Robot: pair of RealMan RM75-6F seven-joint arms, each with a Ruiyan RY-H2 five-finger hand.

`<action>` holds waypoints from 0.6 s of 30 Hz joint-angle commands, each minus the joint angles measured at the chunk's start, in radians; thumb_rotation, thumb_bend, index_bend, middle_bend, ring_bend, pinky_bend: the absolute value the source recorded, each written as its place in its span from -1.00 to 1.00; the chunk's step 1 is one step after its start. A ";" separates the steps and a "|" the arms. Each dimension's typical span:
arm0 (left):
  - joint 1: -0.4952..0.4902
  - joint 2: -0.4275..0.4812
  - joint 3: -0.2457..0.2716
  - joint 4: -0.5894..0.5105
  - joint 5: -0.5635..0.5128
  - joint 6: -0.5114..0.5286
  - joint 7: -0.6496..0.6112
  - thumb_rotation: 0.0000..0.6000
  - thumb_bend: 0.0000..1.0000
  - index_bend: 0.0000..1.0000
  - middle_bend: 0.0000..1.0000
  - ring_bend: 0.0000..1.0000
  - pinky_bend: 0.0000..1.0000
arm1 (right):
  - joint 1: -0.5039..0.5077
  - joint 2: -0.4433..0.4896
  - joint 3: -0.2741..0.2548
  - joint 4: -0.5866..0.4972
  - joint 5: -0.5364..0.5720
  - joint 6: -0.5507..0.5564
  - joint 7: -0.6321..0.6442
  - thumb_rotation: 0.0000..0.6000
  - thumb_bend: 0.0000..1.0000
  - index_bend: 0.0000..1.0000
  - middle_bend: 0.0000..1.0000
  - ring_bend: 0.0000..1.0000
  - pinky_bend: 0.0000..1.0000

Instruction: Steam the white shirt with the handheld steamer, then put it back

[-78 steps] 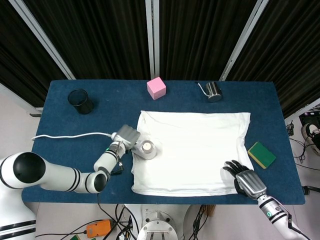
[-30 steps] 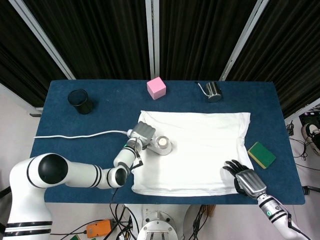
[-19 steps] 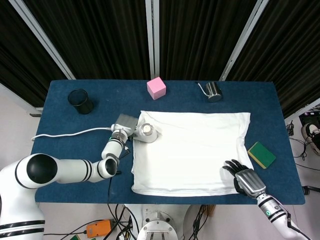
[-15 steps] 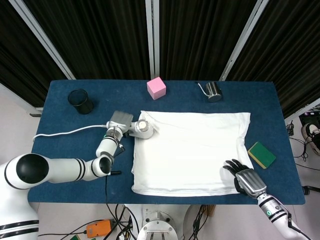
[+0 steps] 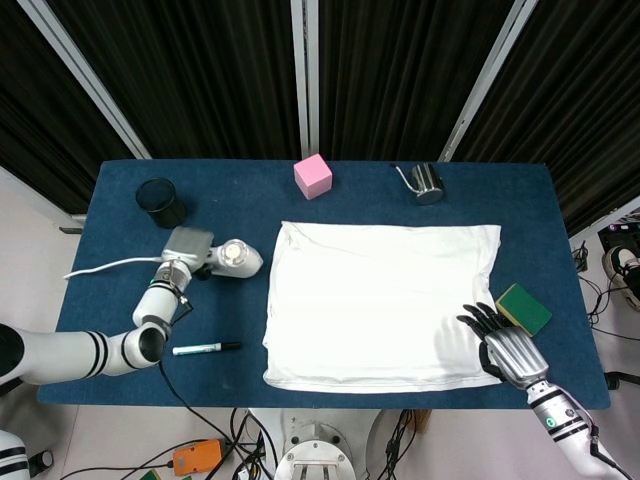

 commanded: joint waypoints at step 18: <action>0.085 -0.004 -0.005 -0.010 0.107 0.053 -0.025 0.87 -0.94 -0.99 -0.96 -0.99 -0.89 | 0.002 0.008 0.020 -0.012 0.001 0.013 -0.004 1.00 1.00 -0.57 -0.69 -0.76 -0.43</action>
